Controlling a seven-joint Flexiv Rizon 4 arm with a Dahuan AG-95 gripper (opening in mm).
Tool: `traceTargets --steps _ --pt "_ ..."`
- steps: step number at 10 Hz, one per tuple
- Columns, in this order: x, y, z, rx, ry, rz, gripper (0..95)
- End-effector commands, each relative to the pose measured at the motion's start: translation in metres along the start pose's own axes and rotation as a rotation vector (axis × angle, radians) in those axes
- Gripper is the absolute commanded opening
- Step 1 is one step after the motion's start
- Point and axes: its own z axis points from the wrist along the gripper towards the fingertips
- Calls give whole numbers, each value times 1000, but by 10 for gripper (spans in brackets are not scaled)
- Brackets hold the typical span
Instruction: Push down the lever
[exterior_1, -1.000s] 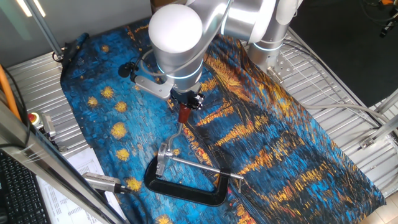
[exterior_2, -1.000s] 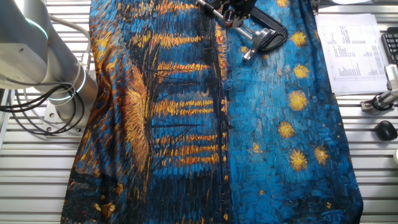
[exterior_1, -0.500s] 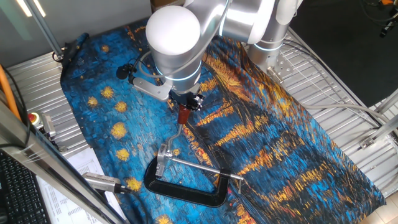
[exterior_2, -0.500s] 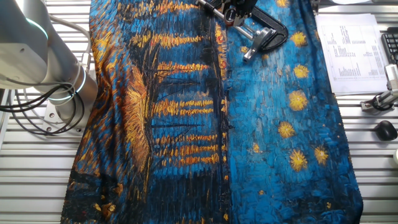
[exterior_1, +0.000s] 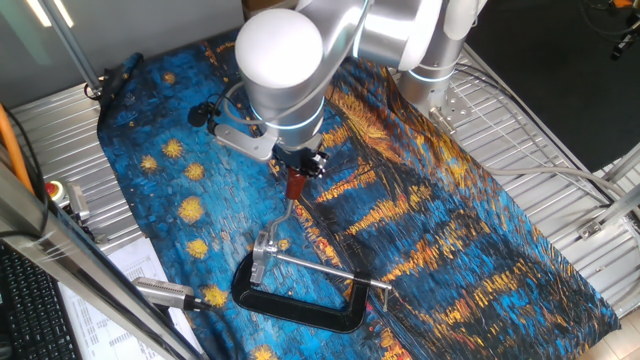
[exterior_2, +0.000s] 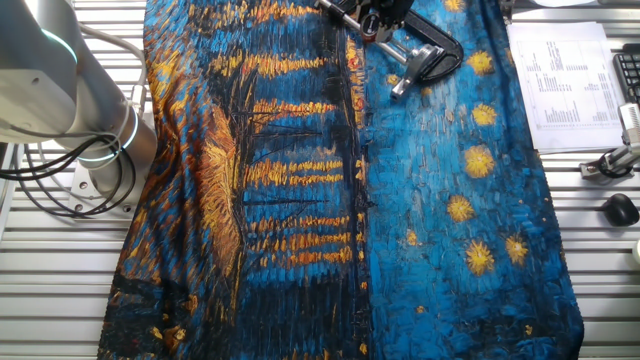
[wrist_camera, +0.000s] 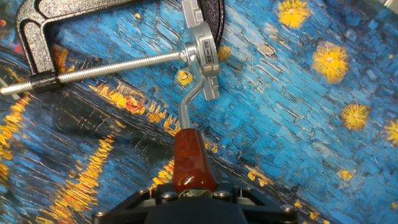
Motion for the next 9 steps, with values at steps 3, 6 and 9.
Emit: traceTargets --steps 3,6,9 --pt "0 0 -1 -2 -8 17 0" --pt "1 0 -1 -18 -29 -8 0" --pt "2 -1 1 9 -53 -44 0"
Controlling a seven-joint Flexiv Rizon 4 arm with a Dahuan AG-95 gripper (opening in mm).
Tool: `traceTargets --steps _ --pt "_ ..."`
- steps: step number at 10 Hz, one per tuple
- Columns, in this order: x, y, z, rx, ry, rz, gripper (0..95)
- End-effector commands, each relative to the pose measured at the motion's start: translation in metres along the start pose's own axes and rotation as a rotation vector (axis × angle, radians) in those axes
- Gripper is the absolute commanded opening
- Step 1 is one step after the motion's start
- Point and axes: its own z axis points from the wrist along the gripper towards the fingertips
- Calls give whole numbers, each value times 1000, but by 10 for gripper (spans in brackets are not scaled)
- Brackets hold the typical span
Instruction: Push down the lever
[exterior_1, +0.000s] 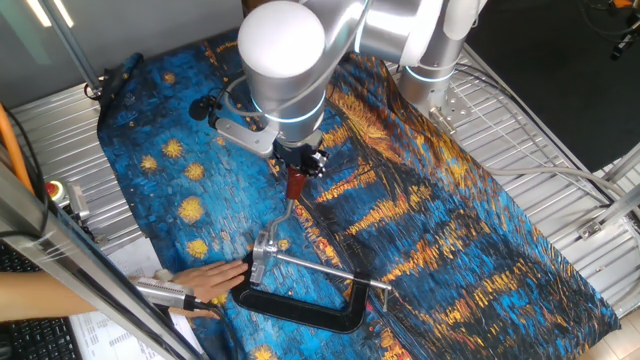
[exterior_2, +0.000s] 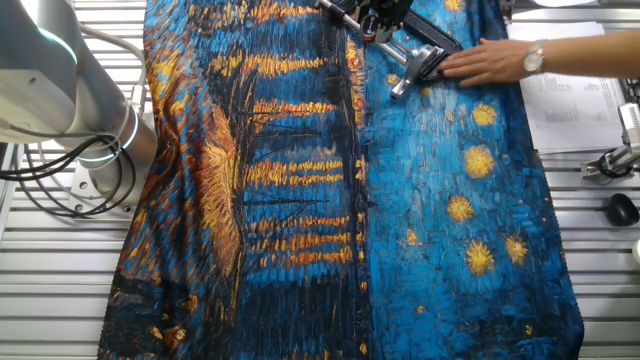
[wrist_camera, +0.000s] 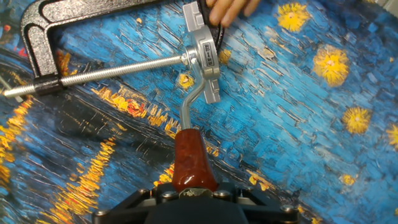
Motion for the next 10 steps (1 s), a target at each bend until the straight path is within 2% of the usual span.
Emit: traceTargets --steps 1,2,5,7,9,10 --pt "3 0 2 20 -16 -26 0" --pt "4 -1 4 24 -7 -35 0" --pt "4 -1 3 24 -10 -22 0" --pt "4 -5 -3 25 5 -41 0" --pt "0 -11 -2 17 -28 -62 0" --pt "-8 -15 -1 25 -28 -62 0"
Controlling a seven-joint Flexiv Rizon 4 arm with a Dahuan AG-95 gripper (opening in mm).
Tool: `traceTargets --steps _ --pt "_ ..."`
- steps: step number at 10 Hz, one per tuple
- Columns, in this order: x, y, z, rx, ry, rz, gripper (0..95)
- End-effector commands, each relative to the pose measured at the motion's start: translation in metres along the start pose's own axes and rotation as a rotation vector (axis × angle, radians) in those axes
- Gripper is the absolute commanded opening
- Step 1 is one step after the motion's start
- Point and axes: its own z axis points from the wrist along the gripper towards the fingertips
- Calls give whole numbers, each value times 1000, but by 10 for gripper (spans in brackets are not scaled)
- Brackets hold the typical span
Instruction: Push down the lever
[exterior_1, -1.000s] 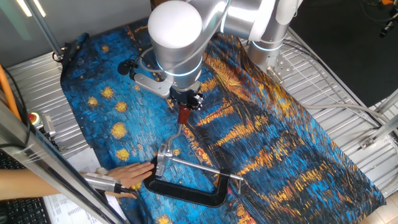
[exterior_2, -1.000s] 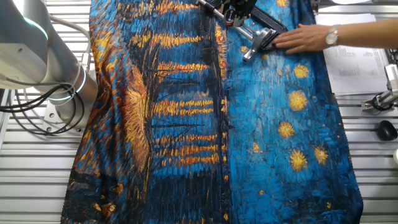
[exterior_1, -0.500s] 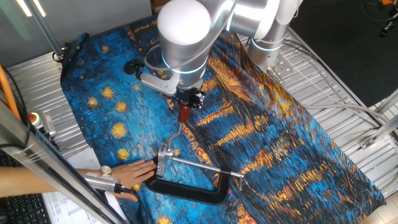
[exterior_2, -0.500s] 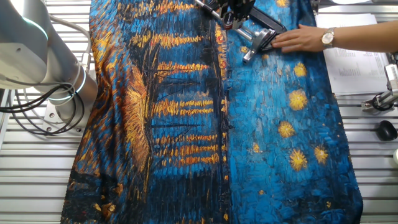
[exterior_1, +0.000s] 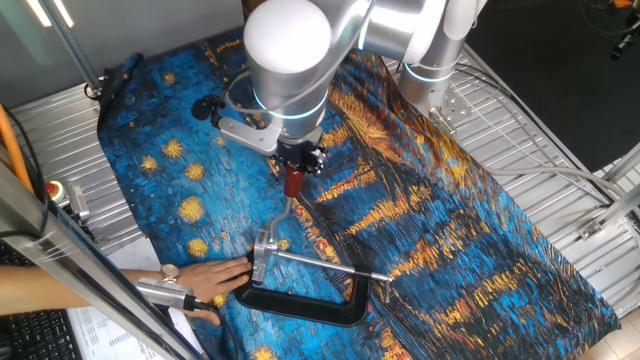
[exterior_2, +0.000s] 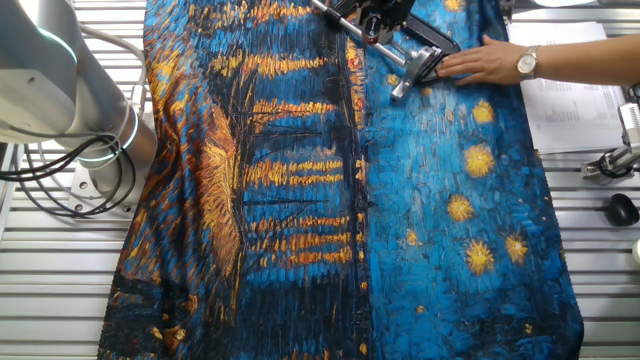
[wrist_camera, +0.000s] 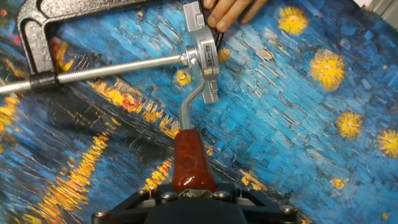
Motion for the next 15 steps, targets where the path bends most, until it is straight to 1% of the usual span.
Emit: traceTargets --steps 1,2,3,4,5,7,8,9,11,14,15 --pt "-13 -5 -2 8 1 4 0" --pt "-16 -5 -6 20 39 5 0" --pt "-18 -7 -17 58 123 -9 0" --pt "-24 -7 -25 29 108 11 0" --pt "-32 -7 -26 7 83 20 0" --pt "-39 -6 -28 -10 67 29 0" --pt "-43 -3 -32 -16 50 28 0" --pt "-46 -1 -34 -25 38 33 0" --pt "-49 2 -38 -7 16 36 0" --pt "-49 4 -38 27 -38 14 0" --pt "-49 4 -38 26 -64 15 0"
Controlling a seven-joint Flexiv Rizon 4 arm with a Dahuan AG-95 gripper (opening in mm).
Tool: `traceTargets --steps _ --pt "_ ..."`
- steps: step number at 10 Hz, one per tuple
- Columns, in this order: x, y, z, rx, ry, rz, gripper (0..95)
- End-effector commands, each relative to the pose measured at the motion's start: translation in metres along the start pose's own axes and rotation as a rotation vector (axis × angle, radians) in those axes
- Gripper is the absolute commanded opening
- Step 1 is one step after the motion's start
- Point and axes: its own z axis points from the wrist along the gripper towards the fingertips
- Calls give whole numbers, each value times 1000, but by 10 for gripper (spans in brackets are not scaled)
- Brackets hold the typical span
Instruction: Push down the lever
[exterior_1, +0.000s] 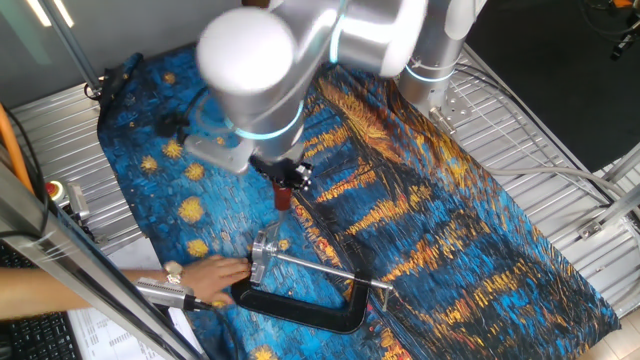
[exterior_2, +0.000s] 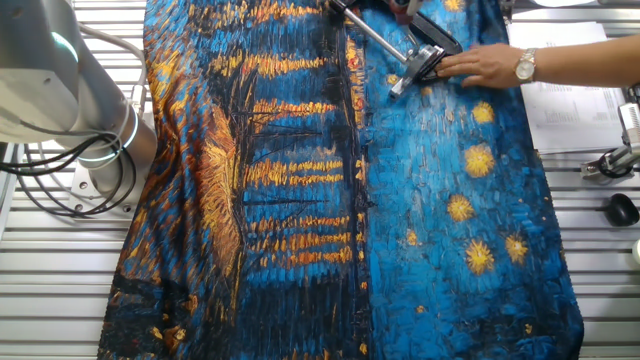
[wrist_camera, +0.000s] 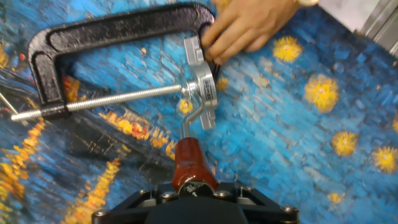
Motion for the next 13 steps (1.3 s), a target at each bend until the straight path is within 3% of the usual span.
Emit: traceTargets --steps 1,7,11,13 --pt "-2 1 -2 50 -55 -42 0" --pt "7 1 0 63 -90 -71 0" --pt "5 0 0 63 -88 -66 0" --pt "1 -2 1 44 -83 -80 0"
